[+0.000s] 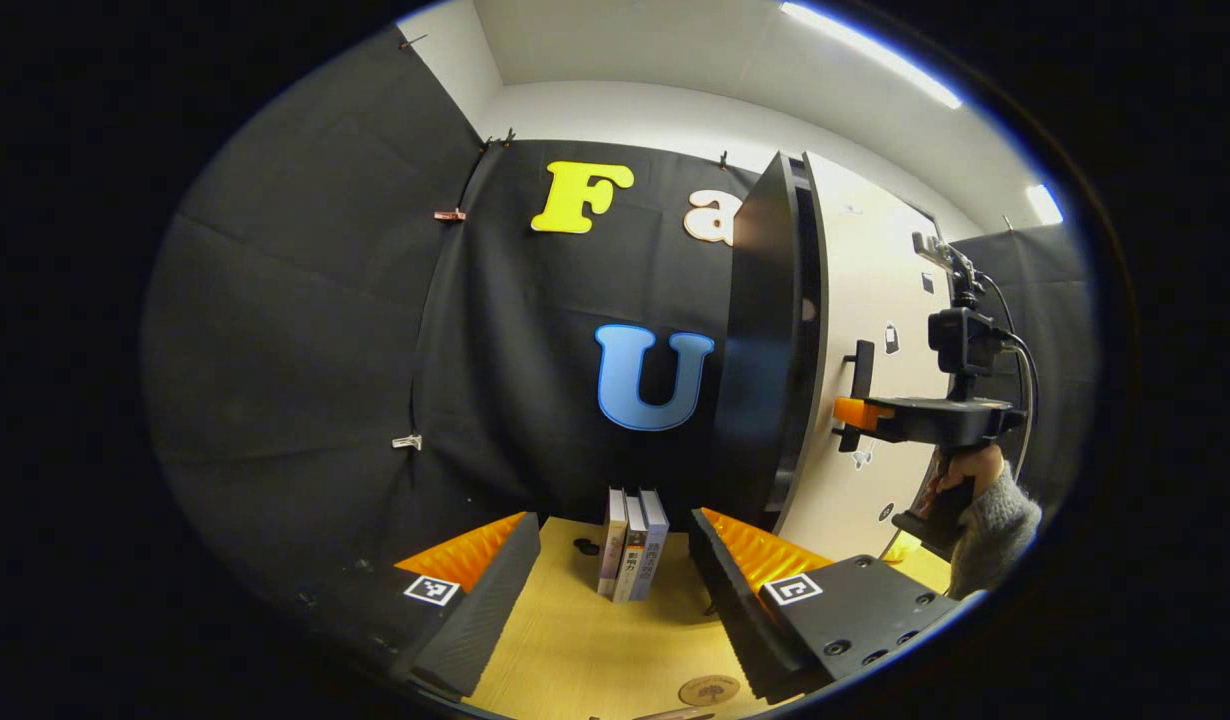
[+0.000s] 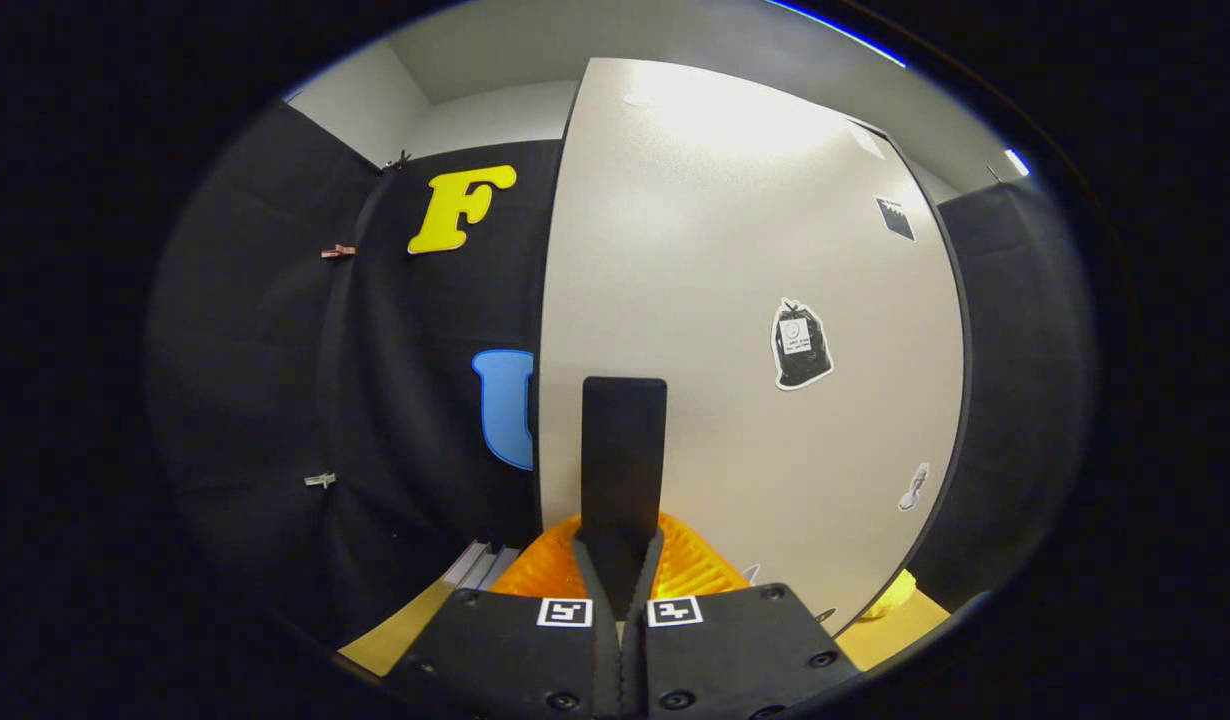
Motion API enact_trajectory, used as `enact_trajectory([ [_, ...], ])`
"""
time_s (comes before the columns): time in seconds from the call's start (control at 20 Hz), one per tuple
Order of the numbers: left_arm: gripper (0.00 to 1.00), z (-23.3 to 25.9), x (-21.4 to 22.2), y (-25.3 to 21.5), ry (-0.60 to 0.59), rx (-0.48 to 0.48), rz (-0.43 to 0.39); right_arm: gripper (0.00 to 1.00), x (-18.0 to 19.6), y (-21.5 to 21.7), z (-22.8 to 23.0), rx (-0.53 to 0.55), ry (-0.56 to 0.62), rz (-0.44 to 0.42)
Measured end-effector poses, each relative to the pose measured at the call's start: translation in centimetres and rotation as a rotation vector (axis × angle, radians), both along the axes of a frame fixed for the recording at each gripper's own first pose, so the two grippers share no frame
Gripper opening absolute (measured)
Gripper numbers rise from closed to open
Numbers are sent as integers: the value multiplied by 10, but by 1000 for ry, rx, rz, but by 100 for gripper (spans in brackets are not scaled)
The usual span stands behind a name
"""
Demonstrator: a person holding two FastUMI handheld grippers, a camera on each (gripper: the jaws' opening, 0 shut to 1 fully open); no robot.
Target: Open the cabinet door with the right hand, grasp the bottle in the cabinet with the left hand and place it on the coaster, then close the cabinet door with the right hand.
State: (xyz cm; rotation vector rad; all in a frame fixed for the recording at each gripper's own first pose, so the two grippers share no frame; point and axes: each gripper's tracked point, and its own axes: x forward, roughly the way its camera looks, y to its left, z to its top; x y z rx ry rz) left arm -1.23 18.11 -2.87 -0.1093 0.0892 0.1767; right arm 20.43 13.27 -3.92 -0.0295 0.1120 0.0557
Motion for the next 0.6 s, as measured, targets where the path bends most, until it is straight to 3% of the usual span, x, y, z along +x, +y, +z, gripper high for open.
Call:
enact_trajectory([
  [0.3,95,5,-15,-43,-11,24,-67,5,-47,-18,7,-4,33,55],
  [0.6,95,15,-25,-102,-36,39,-195,5,-95,-52,15,-9,51,54],
])
